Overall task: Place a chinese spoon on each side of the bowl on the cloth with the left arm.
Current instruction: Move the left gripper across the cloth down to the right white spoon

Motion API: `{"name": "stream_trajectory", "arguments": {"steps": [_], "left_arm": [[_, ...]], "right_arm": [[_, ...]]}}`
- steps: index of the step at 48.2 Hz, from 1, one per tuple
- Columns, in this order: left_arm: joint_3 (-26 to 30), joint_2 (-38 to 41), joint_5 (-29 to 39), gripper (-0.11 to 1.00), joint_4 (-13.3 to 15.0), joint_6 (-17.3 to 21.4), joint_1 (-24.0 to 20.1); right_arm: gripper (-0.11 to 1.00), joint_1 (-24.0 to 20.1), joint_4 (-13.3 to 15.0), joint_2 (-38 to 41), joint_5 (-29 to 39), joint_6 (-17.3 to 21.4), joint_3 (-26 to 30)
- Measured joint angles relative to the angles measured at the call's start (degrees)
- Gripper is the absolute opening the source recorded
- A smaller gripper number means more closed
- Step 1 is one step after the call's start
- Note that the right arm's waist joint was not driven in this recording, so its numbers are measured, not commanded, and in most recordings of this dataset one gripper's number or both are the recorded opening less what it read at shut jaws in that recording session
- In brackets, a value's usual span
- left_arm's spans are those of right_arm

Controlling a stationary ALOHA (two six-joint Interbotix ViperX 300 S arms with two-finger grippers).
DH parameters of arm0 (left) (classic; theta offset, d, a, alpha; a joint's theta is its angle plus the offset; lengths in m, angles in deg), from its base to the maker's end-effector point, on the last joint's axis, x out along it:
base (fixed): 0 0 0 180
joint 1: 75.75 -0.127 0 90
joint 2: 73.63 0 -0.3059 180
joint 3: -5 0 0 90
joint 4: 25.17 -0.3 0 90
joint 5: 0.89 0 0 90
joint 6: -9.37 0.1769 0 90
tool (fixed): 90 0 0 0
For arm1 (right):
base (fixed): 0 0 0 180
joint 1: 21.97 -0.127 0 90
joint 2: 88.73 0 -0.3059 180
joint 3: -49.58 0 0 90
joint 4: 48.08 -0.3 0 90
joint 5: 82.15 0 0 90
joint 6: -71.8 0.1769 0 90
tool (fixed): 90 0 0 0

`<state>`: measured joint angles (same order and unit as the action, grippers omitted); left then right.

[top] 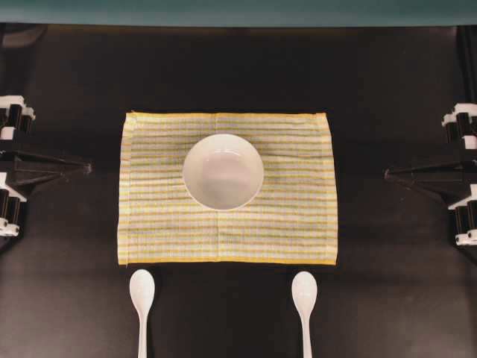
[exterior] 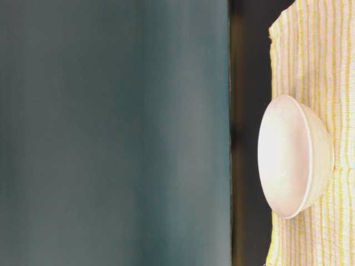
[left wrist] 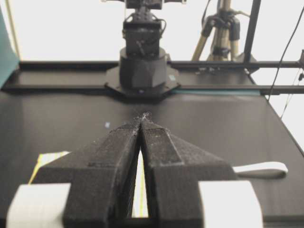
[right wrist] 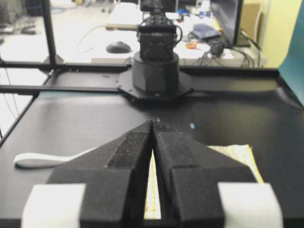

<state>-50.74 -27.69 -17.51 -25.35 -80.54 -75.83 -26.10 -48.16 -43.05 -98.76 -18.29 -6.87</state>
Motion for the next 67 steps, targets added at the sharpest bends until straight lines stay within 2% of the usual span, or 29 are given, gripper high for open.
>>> {"name": "stream_trajectory", "arguments": {"steps": [2,4,8,16,26,33,43,49,62,67], "left_arm": [[0.00,0.09,0.00,0.04,0.00,-0.18,0.09],[0.79,1.14,0.35,0.00,-0.79,-2.20,0.62],[3.25,5.36,1.05,0.00,-1.76,-6.50,1.85],[8.26,14.50,3.69,0.00,-2.02,-14.94,1.85],[17.84,29.27,10.81,0.00,-2.02,-25.84,1.85],[25.93,38.85,17.14,0.00,-2.11,-30.15,1.76],[39.64,51.15,32.34,0.01,-2.11,-30.32,2.11],[46.76,58.36,39.20,0.04,-2.11,-28.48,2.72],[56.78,67.24,41.40,0.15,-2.20,-20.39,6.15],[58.36,69.61,40.61,0.25,-2.20,-18.28,7.21]], "right_arm": [[0.05,0.00,0.00,0.00,0.00,-0.09,0.00],[0.09,0.00,0.00,0.00,0.00,-0.09,0.00],[-0.01,0.00,0.00,-0.18,0.53,0.00,-0.09],[-0.01,0.00,0.00,-1.32,3.16,0.00,-0.09],[-0.01,0.00,0.00,-2.81,6.33,0.00,0.00],[-0.01,0.00,0.00,-3.16,7.65,0.00,-0.09],[-0.01,0.00,0.00,-3.25,8.88,0.00,-0.53],[-0.01,0.00,-0.26,-3.43,9.84,0.00,-0.97],[-0.01,0.00,-0.44,-4.83,11.25,0.00,-1.23],[-0.01,0.00,-0.44,-5.63,11.43,0.00,-1.23]]}}
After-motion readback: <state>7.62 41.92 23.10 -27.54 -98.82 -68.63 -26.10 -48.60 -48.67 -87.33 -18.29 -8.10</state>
